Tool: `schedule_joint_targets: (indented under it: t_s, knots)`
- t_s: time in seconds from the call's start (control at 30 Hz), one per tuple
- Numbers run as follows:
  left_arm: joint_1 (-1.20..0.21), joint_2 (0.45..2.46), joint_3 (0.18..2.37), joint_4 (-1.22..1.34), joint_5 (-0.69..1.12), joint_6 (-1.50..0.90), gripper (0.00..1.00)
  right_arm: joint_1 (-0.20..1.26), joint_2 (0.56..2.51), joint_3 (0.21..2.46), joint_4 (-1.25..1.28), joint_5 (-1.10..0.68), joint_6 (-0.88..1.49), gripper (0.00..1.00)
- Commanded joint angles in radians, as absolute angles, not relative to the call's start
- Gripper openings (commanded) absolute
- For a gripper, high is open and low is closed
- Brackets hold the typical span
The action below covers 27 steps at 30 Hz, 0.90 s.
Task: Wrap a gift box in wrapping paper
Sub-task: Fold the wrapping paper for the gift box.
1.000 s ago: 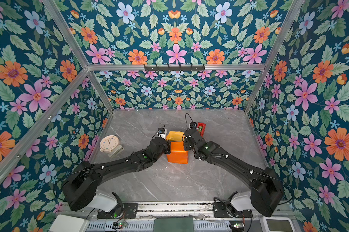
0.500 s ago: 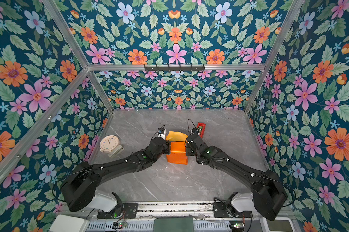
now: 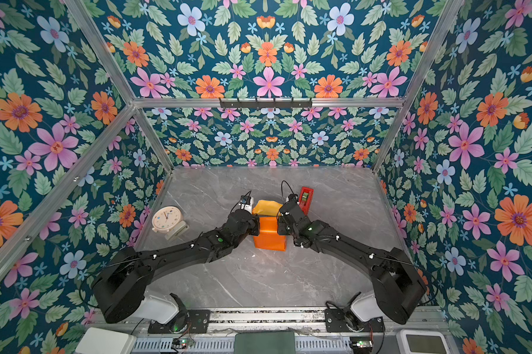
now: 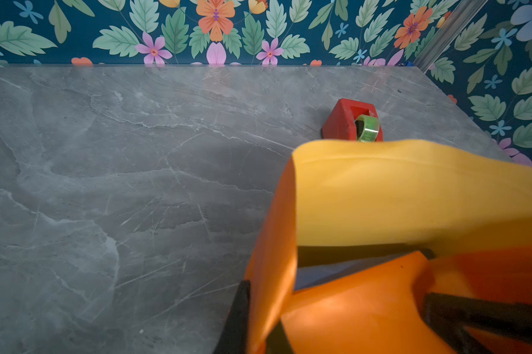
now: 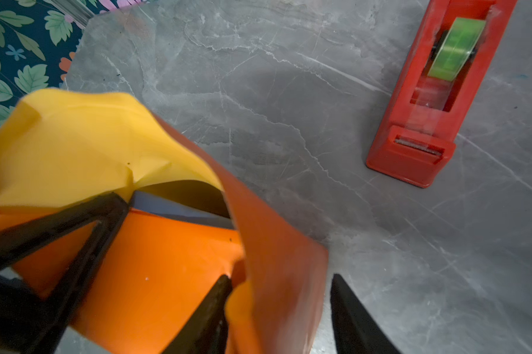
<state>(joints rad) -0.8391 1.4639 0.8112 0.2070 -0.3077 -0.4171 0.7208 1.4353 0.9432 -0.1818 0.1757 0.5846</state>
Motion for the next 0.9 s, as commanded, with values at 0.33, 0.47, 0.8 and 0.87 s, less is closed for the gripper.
schedule_joint_targets:
  t_s: [0.33,0.47,0.8,0.87]
  knots:
    - [-0.779,1.46,0.883,0.167,-0.253,-0.392,0.29,0.721,1.43,0.904,-0.173,0.186,0.6,0.49]
    - [-0.779,1.463,0.902,0.161,-0.271,-0.365,0.13,0.721,1.431,0.905,-0.176,0.185,0.596,0.48]
    - [-0.779,1.465,0.914,0.155,-0.242,-0.355,0.08,0.721,1.427,0.905,-0.184,0.188,0.584,0.48]
    - [-0.779,1.437,0.885,0.157,-0.238,-0.362,0.37,0.721,1.422,0.911,-0.188,0.19,0.579,0.48]
